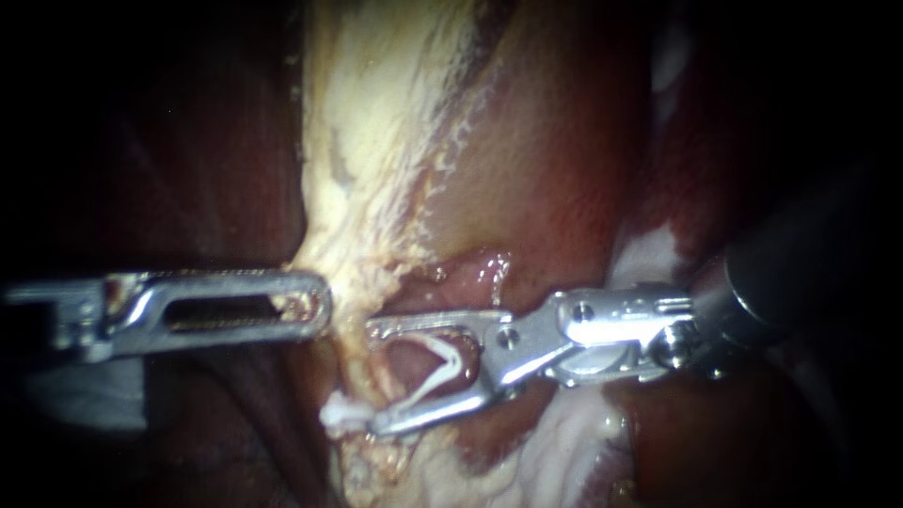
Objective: Clipping third clip left tube
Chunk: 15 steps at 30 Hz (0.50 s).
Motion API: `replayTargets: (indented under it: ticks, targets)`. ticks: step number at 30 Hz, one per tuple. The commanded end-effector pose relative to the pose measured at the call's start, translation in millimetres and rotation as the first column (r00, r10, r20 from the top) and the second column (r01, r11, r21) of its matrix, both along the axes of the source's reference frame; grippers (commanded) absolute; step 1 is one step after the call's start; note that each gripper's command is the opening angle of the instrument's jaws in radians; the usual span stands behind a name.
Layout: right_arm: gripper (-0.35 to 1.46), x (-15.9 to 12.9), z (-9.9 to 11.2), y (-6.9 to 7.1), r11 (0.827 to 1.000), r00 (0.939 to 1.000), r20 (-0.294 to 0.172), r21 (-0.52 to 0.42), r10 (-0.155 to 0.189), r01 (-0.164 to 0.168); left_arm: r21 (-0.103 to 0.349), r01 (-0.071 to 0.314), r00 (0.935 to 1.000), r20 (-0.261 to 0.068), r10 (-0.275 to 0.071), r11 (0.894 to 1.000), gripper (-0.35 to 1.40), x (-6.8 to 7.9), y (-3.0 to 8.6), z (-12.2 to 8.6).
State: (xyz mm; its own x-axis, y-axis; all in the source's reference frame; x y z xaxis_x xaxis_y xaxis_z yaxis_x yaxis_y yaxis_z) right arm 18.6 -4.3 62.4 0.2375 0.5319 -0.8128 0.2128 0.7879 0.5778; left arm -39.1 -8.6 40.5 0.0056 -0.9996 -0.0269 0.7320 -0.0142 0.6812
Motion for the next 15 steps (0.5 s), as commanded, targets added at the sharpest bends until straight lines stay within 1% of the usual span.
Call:
replayTargets:
  ticks: [1, 9, 13, 15]
  targets:
    - [0.60, 0.2, 0.0, -0.3, 1.000, 1.0000, -0.005, 0.007, -0.007, 0.008, 0.000, 0.000, 1.0000, 0.000, 0.000, 1.000, -0.35, 0.0, 0.0, 0.0]
    - [0.60, 1.6, -0.4, -1.5, 0.997, 0.9974, -0.039, 0.047, -0.060, 0.062, 0.001, -0.001, 1.0000, 0.001, 0.001, 1.000, -0.35, 0.1, 0.2, 0.1]
    - [0.60, 2.0, -0.7, -1.9, 0.995, 0.9952, -0.059, 0.060, -0.078, 0.081, 0.001, -0.003, 1.0000, 0.001, 0.003, 1.000, -0.35, 0.2, 0.3, 0.2]
    - [0.60, 2.1, -0.9, -2.0, 0.993, 0.9940, -0.077, 0.078, -0.079, 0.085, 0.001, -0.003, 1.0000, 0.001, 0.003, 1.000, -0.35, 0.2, 0.3, 0.3]
